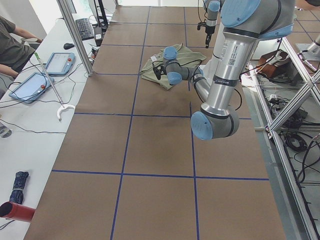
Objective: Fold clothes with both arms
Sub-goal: 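Grasp the folded shirt corners with both grippers and rotate it on the table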
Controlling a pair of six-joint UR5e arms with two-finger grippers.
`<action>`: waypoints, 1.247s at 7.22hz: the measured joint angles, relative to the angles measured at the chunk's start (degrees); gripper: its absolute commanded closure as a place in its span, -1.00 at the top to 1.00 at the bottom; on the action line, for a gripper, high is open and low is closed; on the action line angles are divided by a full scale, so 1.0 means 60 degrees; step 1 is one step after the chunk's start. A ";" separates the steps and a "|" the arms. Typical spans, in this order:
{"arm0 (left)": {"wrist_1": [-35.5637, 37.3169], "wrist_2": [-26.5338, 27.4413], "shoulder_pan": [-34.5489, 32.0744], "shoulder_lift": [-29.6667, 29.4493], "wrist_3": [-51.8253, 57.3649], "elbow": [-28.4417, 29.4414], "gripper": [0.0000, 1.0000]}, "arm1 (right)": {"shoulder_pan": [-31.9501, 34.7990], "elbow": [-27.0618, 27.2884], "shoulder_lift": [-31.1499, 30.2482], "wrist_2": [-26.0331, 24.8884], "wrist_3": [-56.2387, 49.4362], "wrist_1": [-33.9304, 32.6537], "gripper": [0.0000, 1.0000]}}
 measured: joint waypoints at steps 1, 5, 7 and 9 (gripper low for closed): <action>0.0218 0.0263 0.0175 -0.0277 -0.0023 0.0363 0.71 | -0.0022 0.0180 0.0019 -0.0407 0.0080 -0.0390 1.00; 0.0347 0.1370 0.0289 -0.0657 0.0100 0.1364 0.35 | 0.1304 0.0423 0.0079 -0.0712 0.0117 -0.0889 1.00; 0.0687 0.1432 0.0291 -0.0693 0.0086 0.1277 0.35 | 0.1465 0.0308 0.0103 -0.0711 0.0115 -0.0906 1.00; 0.1088 0.1443 0.0440 -0.0694 0.0021 0.0929 0.28 | 0.1482 0.0255 0.0149 -0.0711 0.0115 -0.0909 1.00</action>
